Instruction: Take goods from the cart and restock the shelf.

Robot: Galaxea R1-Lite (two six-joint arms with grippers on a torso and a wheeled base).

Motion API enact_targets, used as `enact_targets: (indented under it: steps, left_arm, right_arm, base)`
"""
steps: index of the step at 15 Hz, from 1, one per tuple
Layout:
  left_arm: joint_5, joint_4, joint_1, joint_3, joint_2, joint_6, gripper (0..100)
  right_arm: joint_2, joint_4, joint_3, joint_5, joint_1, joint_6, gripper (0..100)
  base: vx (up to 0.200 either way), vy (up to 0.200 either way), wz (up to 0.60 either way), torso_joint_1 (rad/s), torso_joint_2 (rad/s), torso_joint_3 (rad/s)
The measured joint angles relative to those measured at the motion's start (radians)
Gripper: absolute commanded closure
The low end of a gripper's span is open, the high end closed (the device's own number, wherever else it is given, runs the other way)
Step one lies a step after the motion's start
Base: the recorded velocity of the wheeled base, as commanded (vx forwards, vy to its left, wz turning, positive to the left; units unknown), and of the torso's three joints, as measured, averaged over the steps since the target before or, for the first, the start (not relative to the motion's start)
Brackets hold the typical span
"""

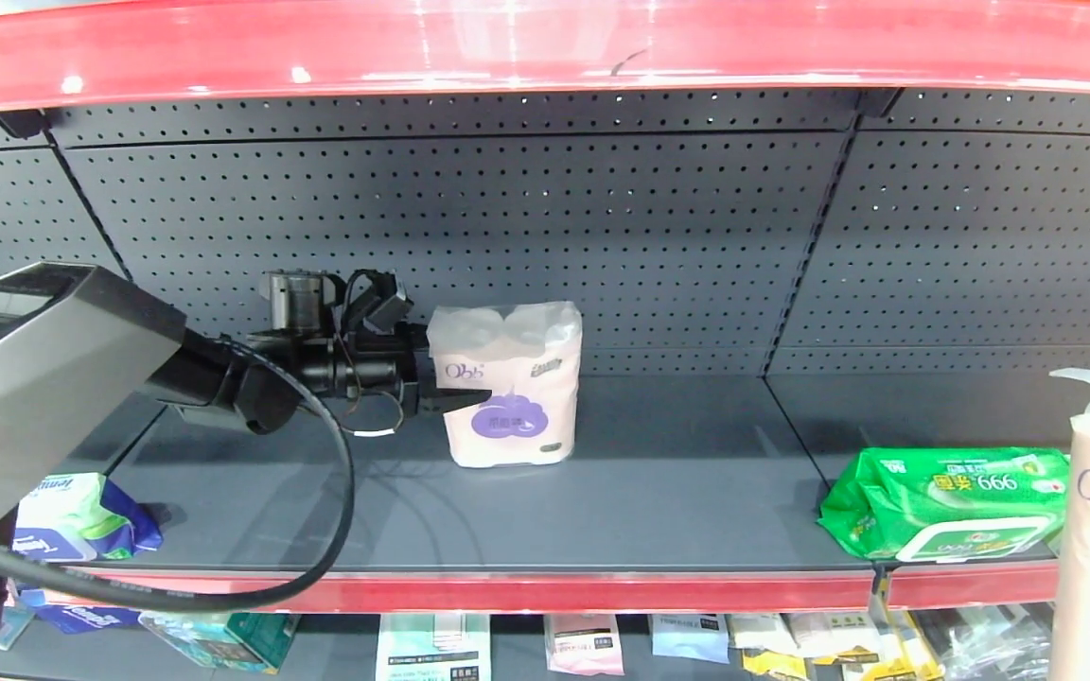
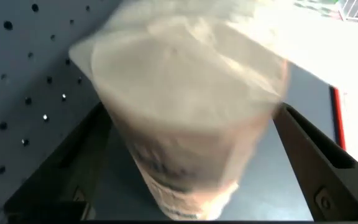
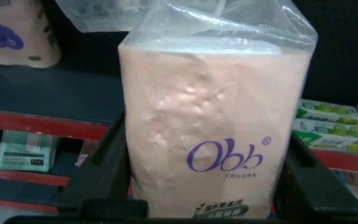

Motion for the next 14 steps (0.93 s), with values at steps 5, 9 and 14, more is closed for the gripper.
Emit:
enact_targets:
  steps: [5,9,14]
  left_arm:
    - [0.003,0.000,-0.029,-0.049,0.038,-0.003,0]
    - [0.023,-0.001,-0.039,-0.052,0.050,-0.014,0]
    - [0.026,-0.005,-0.048,-0.052,0.057,-0.014,100]
  right_arm:
    - [0.001,0.001,0.000,0.000,0.000,0.001,100]
    - [0.005,0.001,0.000,0.001,0.001,0.001,100]
    - [0.015,-0.002,0.000,0.001,0.001,0.001,100]
  base:
    - [0.000,0.000,0.00,0.000,0.00,0.000]
    - [0.000,0.000,0.00,0.000,0.00,0.000]
    - [0.000,0.000,0.00,0.000,0.00,0.000]
